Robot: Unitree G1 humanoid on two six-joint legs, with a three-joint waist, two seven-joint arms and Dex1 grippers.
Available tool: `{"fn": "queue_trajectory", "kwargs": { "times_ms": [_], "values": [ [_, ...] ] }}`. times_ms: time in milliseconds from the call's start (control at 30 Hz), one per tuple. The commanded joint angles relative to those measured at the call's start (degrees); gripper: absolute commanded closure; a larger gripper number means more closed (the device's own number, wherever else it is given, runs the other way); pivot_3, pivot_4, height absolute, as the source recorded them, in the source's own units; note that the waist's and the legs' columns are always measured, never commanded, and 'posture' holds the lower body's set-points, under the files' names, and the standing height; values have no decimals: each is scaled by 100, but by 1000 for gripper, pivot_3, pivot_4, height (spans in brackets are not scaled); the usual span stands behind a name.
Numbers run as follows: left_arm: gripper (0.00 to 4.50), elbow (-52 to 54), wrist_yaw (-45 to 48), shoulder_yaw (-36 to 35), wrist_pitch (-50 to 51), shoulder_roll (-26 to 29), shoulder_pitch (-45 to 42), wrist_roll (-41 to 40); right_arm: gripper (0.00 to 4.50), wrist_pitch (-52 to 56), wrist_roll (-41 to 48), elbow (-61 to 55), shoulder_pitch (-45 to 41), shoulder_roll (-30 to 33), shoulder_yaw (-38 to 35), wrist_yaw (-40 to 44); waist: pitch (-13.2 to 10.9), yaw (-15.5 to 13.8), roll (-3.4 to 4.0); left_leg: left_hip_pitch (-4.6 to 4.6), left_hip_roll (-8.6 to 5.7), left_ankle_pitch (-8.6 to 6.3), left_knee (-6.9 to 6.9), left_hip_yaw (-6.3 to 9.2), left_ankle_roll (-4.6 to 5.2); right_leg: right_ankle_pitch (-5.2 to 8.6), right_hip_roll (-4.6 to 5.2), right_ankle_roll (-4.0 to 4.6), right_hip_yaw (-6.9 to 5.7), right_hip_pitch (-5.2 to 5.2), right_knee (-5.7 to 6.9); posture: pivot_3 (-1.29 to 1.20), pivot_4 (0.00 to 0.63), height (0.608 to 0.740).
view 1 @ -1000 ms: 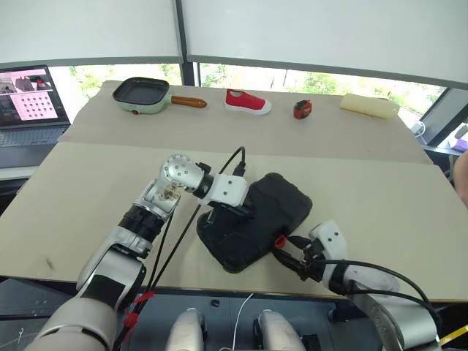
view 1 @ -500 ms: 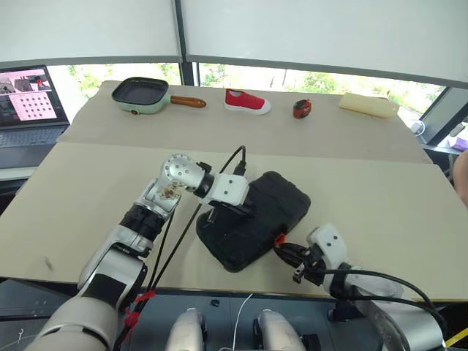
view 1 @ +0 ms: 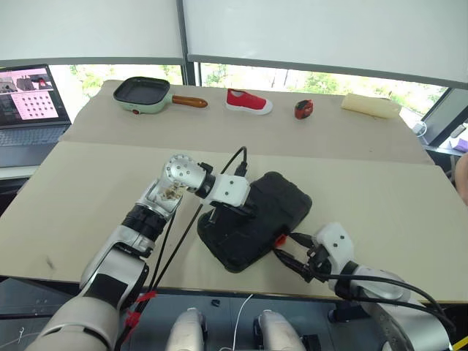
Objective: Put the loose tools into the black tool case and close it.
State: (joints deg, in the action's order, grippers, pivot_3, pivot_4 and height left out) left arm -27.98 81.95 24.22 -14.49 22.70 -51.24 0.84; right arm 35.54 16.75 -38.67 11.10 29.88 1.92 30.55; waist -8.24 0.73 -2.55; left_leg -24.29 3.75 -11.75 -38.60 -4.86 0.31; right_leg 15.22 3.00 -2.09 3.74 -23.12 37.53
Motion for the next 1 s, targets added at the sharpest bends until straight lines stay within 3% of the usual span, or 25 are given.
{"fn": "queue_trajectory", "kwargs": {
  "times_ms": [33, 333, 667, 767, 933, 1000],
  "values": [
    [3887, -209, 170, 381, 42, 9, 118, 360, 1538, -435, -101, 167, -2, -98, 98, -4, 0, 0, -1, 0, 0, 0, 0, 0, 0, 0, 0, 0, 0, 0, 0, 0, 150, 740],
    [3887, -204, 209, 373, 51, 36, 67, 360, 1538, -1262, -524, 649, 102, -124, 429, 98, 5, 7, -5, 5, 4, 0, 10, -1, 0, 12, -2, 10, 0, -2, 0, 0, 150, 740],
    [3887, -184, 231, 385, 63, 50, 61, 357, 1538, -1488, -523, 855, -82, -229, 432, 112, 5, 6, -5, 2, 2, 0, 28, -3, 0, -2, -2, 5, 1, 1, -32, 0, 150, 740],
    [3887, -217, 222, 390, 33, 44, 54, 372, 2221, -1509, -529, 808, -92, -237, 426, 105, 5, 7, -5, 2, 3, 0, 29, -3, 0, -5, -2, 7, 1, 1, -33, 0, 150, 740],
    [3887, -267, 205, 402, -18, 37, 47, 395, 3981, -1510, -518, 736, -94, -246, 362, 105, 5, 8, -5, 2, 3, 0, 29, -4, 0, -5, -2, 9, 1, 0, -33, 0, 150, 740],
    [3887, -262, 199, 407, -20, 30, 57, 396, 4438, -1518, -519, 705, -58, -233, 333, 124, 5, 8, -5, 2, 3, 0, 30, -4, 0, -5, -2, 8, 1, 0, -33, 0, 150, 740]
  ]
}}
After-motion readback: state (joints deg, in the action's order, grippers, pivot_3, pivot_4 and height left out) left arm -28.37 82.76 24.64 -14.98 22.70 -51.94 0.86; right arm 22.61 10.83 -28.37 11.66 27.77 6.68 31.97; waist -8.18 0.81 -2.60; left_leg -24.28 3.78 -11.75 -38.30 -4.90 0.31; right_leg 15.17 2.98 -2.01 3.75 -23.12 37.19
